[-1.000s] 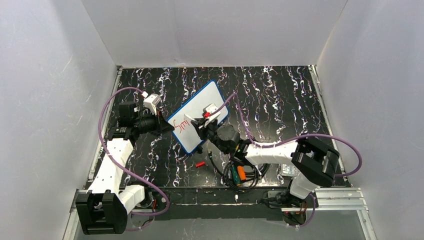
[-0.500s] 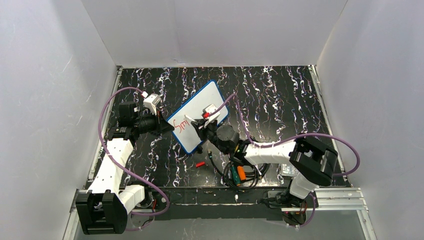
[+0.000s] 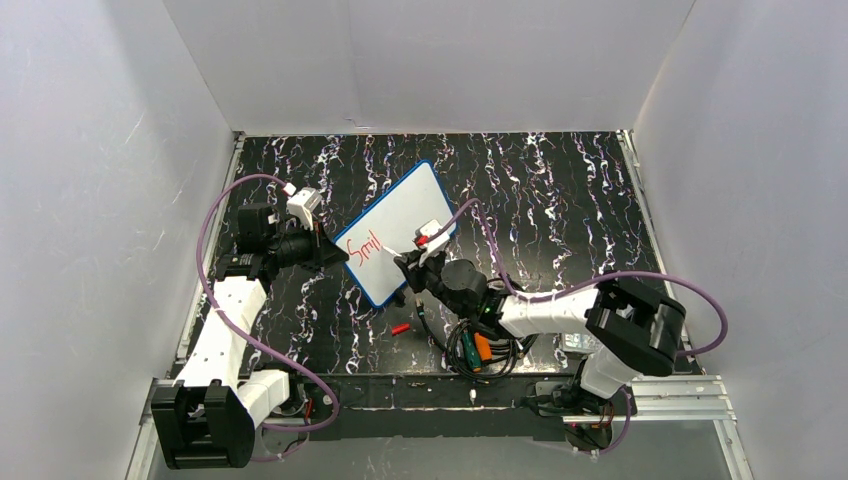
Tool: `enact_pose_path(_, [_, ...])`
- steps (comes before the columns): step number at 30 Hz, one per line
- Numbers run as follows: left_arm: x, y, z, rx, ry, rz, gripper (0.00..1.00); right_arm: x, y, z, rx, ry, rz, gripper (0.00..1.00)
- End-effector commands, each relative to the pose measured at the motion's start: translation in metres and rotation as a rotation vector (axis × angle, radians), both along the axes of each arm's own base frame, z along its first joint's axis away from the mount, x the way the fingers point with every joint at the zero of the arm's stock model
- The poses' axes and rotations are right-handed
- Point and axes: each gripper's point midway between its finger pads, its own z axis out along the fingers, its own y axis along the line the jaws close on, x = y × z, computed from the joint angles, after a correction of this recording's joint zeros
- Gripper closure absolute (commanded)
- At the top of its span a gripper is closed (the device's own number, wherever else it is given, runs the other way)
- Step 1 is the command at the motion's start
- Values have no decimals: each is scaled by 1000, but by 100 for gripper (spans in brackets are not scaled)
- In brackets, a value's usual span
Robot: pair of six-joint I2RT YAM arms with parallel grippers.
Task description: Write a sentence on the whiteboard
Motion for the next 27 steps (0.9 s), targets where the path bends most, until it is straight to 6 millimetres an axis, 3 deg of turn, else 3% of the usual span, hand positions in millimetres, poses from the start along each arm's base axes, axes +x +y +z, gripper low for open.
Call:
enact_pose_path(1, [-10, 2, -11, 43, 47, -13, 100, -1, -6, 35, 82, -38, -7, 99])
enact_pose_path(7, [-10, 2, -12, 43, 50, -13, 100, 7, -4, 49, 79, -83, -30, 99])
enact_pose_path(27, [-9, 2, -11, 40, 49, -15, 100, 24, 10, 41, 45, -111, -58, 99])
